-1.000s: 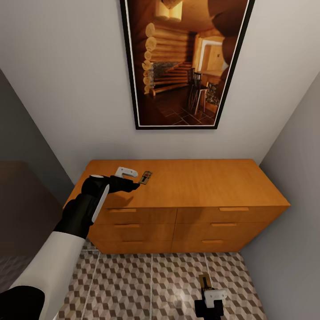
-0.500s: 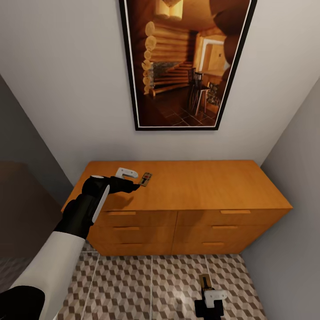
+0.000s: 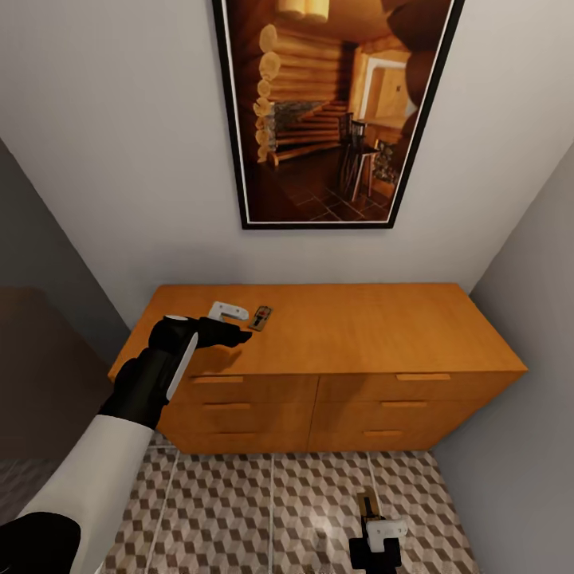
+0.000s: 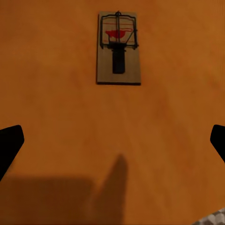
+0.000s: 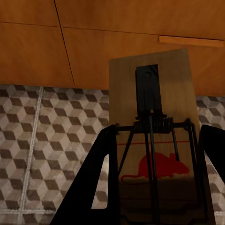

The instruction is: Take the four mousetraps from the cabinet in the bathroom and place them on the bathroom floor. Make sure all four end up on the same floor surface, and ensure that at least two of them are either under or directly next to the same bathroom sink.

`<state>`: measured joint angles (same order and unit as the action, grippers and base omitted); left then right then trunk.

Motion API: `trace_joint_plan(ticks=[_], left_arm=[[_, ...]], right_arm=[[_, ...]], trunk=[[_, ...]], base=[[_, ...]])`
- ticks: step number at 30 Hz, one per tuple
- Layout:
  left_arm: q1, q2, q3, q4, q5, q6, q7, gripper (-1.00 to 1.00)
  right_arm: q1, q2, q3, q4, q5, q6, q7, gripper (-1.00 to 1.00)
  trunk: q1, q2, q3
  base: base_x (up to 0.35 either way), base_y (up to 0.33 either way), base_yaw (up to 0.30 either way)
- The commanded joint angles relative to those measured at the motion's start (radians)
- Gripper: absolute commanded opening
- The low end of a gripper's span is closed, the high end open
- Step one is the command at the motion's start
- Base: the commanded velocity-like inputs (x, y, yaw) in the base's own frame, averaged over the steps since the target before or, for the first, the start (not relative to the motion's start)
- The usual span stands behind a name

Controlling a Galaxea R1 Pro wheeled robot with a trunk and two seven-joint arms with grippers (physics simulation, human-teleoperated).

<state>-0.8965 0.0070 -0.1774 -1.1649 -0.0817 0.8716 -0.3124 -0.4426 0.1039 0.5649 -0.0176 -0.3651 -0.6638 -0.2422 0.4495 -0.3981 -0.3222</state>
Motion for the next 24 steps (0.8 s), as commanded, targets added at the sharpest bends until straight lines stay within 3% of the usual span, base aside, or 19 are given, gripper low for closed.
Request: trace_joint_plan(ticks=[1, 15, 24], left_arm=[[-0.001, 0.001, -0.003, -0.001, -0.009, 0.003, -0.007, 1.00], [-0.001, 0.001, -0.043, 0.002, -0.009, 0.003, -0.005, 1.00], [0.011, 0.001, -0.046, 0.001, -0.009, 0.003, -0.006, 1.00]], right_arm=[[-0.001, 0.000, 0.009, 0.001, -0.005, -0.002, -0.005, -1.00], [-0.001, 0.000, 0.009, 0.001, -0.005, -0.002, -0.005, -1.00], [-0.001, 0.001, 0.009, 0.001, -0.005, -0.002, -0.005, -1.00]], trunk=[[0.000, -0.002, -0.003], [0.000, -0.002, -0.014], [0.000, -0.002, -0.014]], base=[[0.000, 0.000, 0.000], [0.120, 0.000, 0.000], [0.021, 0.000, 0.000]])
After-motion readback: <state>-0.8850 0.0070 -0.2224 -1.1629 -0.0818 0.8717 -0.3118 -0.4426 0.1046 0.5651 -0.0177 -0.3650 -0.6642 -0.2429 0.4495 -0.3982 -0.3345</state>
